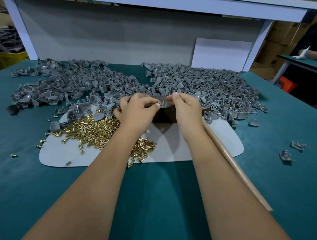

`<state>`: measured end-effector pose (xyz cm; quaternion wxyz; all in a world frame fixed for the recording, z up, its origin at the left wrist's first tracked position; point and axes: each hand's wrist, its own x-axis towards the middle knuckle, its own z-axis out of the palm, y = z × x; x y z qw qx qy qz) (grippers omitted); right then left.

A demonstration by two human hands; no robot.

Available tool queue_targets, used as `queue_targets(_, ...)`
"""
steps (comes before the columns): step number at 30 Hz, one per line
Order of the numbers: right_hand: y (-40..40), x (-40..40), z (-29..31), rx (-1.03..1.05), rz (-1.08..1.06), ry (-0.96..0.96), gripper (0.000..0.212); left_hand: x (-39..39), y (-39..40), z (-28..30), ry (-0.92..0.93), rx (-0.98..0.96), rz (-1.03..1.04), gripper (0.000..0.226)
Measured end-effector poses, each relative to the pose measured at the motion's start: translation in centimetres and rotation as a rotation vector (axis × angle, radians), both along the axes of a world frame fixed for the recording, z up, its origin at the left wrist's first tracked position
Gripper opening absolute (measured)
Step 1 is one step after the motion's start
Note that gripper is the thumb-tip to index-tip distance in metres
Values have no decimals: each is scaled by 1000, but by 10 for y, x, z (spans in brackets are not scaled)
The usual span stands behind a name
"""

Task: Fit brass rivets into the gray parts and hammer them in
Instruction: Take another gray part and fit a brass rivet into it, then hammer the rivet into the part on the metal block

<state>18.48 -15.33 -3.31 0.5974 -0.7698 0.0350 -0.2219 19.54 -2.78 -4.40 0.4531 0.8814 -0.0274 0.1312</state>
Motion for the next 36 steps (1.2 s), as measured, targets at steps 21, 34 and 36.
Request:
queue_targets(21,-54,-51,10,-966,-295,563,30,-4,-2,-1,-26,36,68,6)
queue_targets(34,-50,-56,10,-907,-488,383,25,-3,0,-3,-34,6,78,8)
queue_targets(36,-51,-58,13,-875,-510,317,25,-3,-1,-4,-30,14,80,8)
